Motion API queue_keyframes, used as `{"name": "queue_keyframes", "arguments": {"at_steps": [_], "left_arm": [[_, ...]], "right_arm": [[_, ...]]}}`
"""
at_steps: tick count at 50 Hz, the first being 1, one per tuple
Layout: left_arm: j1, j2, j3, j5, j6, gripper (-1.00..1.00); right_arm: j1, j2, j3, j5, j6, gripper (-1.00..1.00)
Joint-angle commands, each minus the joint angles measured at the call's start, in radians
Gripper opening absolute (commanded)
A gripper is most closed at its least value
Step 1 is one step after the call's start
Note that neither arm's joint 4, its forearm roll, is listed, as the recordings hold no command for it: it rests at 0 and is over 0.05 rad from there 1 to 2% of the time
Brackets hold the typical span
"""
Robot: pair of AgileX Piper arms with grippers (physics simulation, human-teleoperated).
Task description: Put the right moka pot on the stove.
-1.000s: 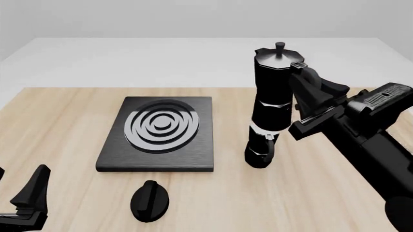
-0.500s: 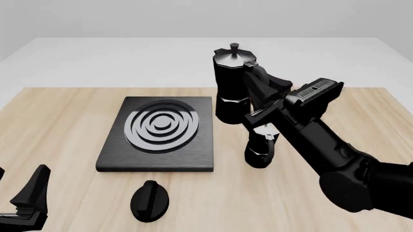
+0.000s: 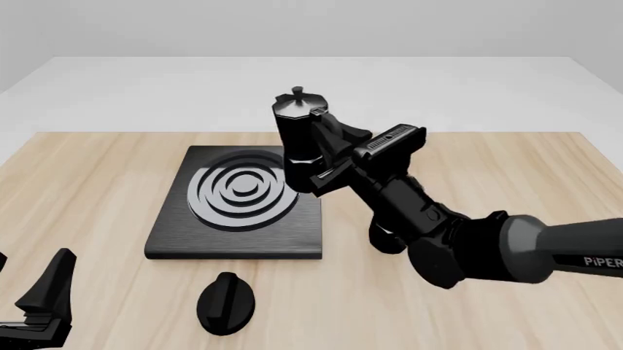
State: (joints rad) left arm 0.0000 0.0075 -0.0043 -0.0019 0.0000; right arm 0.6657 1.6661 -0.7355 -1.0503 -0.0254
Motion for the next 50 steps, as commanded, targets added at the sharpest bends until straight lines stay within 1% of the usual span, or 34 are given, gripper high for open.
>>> {"name": "queue_keyframes", "arguments": {"at_steps": [1,3,9,19,22,23,29,50], "left_arm": [[0.0,0.0,0.0,0.0,0.0,1.0],[0.0,0.0,0.0,0.0,0.0,1.0],[0.0,0.0,0.0,0.0,0.0,1.0],[0.0,0.0,0.0,0.0,0.0,1.0],[0.0,0.0,0.0,0.0,0.0,1.0],[0.0,0.0,0.0,0.0,0.0,1.0],[0.0,0.0,0.0,0.0,0.0,1.0],[0.0,0.0,0.0,0.0,0.0,1.0]], "right_arm": [[0.016,0.109,-0.114,-0.006,0.009,-1.0],[0.016,0.13,-0.133,-0.003,0.015,-1.0],[0.022,0.18,-0.186,0.013,0.008,-1.0],[0.027,0.25,-0.239,0.008,0.01,-1.0],[0.027,0.25,-0.239,0.008,0.01,-1.0],[0.033,0.273,-0.26,0.008,0.012,-1.0],[0.038,0.313,-0.304,0.012,0.02,-1.0],[0.052,0.404,-0.411,0.017,0.039,-1.0]]}}
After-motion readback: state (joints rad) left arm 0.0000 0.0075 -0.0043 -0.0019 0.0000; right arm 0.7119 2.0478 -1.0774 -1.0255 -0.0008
